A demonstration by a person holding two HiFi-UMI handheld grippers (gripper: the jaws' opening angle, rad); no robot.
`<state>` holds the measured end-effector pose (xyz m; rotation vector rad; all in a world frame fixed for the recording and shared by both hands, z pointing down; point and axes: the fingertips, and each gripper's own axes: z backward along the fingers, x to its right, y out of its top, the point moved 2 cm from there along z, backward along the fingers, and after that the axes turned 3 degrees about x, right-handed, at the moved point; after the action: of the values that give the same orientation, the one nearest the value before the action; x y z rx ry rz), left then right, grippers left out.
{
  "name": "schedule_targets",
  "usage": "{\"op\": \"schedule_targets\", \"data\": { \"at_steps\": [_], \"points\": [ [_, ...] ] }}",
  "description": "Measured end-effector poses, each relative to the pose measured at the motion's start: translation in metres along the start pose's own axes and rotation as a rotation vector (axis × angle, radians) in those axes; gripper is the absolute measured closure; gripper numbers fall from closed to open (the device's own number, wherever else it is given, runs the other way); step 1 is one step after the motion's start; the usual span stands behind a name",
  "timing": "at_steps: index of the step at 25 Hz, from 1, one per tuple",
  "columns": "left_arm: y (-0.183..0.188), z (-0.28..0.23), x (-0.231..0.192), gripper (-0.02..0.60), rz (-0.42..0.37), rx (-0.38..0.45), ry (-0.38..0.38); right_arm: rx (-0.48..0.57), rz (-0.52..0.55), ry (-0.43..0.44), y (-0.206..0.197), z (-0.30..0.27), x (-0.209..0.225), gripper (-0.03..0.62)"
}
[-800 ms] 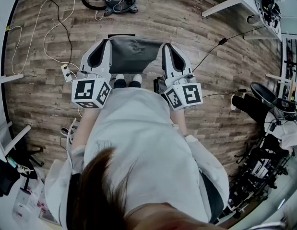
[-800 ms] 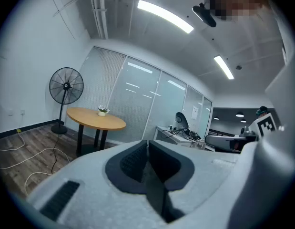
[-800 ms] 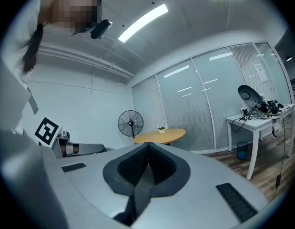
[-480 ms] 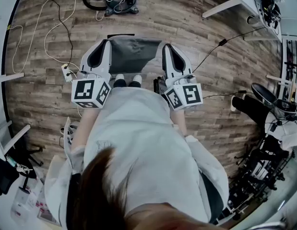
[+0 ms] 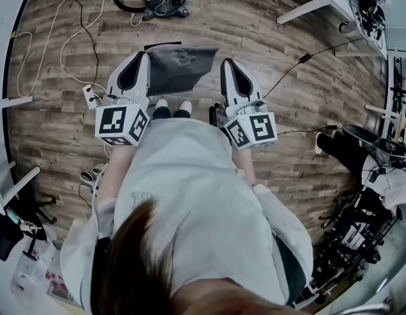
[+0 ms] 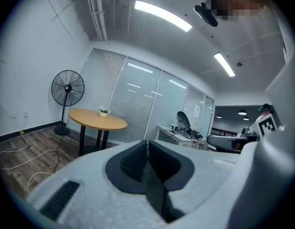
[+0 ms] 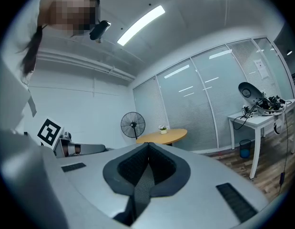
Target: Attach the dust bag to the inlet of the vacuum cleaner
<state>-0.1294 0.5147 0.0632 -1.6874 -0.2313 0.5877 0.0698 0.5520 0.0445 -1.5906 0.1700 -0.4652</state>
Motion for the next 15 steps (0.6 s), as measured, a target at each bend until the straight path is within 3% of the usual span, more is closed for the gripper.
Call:
{"op": "schedule_targets", "data": {
  "at_steps": [15],
  "points": [
    [-0.022, -0.013, 0.016, 0.555, 0.04, 0.009, 0.082, -0.026, -0.042, 0.028, -0.011, 0.019, 0.045, 0.592]
  ]
}}
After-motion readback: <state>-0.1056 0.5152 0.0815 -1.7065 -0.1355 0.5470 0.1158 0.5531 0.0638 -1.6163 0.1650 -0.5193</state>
